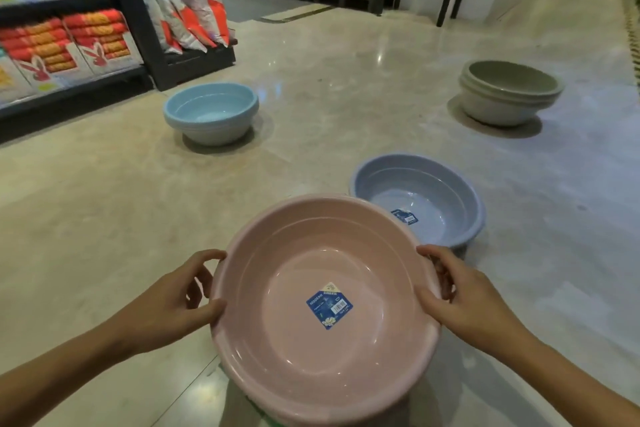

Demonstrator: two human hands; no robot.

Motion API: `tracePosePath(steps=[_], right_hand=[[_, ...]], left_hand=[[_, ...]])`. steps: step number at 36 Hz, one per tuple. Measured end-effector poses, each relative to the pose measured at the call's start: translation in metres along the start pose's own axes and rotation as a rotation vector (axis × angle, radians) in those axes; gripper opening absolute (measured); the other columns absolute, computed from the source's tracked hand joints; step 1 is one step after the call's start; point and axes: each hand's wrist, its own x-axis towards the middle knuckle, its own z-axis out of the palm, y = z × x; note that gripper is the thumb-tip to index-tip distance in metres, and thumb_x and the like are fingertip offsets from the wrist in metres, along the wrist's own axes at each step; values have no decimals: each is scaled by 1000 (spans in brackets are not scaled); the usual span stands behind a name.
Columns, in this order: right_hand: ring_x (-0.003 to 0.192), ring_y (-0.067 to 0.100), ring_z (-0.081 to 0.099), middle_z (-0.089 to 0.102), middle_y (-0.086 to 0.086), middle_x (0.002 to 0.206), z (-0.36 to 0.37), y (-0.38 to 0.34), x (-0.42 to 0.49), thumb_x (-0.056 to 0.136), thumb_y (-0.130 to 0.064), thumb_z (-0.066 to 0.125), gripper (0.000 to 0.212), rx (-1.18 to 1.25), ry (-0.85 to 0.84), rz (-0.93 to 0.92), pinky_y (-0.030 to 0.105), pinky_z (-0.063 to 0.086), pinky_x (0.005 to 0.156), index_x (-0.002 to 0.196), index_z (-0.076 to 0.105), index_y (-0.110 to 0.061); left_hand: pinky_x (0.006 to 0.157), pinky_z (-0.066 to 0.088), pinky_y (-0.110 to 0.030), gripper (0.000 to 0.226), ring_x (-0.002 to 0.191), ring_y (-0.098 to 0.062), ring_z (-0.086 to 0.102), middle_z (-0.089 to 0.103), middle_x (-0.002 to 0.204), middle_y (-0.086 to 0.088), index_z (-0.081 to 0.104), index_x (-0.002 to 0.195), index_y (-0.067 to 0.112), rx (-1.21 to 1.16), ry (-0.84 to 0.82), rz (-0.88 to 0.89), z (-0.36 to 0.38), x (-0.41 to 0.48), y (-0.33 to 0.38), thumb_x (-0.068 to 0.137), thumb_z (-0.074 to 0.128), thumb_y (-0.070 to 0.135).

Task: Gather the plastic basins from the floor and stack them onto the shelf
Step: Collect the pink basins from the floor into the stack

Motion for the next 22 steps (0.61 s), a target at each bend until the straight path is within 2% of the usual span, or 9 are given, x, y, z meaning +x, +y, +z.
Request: tracePosePath(steps=[3,5,7,10,12,15,19,22], right_hand=[[84,-2,56,54,-26,88,12,7,-1,81,-33,74,56,-75,-26,-11,12,41,64,133,54,-35],[83,-5,55,50,-28,88,18,12,-1,81,-34,73,57,-104,-34,-3,13,39,65,135,53,-34],[85,-5,54,49,-30,92,25,17,-2,82,-38,72,58,-130,-46,-1,14,39,67,136,51,-34],[87,-6,54,48,-30,102,36,26,-2,84,-45,67,60,-181,-88,-2,18,43,75,140,46,-36],[88,-4,52,47,-28,109,43,31,-2,84,-48,65,61,-210,-94,2,20,45,79,140,44,-37],[100,-1,52,51,-26,120,49,34,-2,83,-53,59,61,-246,-103,20,28,51,86,140,40,-42],[109,5,54,53,-21,128,52,36,-2,86,-50,60,60,-299,-113,24,32,52,87,141,39,-41],[117,8,53,52,-20,135,54,38,-1,87,-51,58,60,-349,-128,26,36,53,89,142,37,-40]], left_hand=[[71,56,-29,69,77,-12,61,62,99,10,37,132,52,8,-29,-27,9,2,-10,70,62,67],[70,56,-29,68,76,-14,61,62,99,9,37,134,50,6,-35,-42,15,5,-16,74,66,60],[69,55,-30,66,73,-17,60,61,99,8,36,134,49,8,-47,-54,21,7,-20,77,67,55],[67,55,-33,68,71,-20,61,61,98,9,34,133,50,29,-75,-67,28,8,-26,72,61,63],[67,55,-33,68,70,-22,61,61,98,8,32,132,51,47,-93,-72,32,9,-29,72,61,63],[64,55,-32,67,70,-25,61,61,99,8,30,135,48,75,-99,-86,35,11,-33,78,65,57],[60,52,-28,69,59,-14,56,60,98,9,29,137,44,97,-116,-85,42,11,-34,79,65,56],[62,53,-30,71,60,-11,56,60,99,11,28,139,42,112,-140,-103,47,9,-34,80,65,54]])
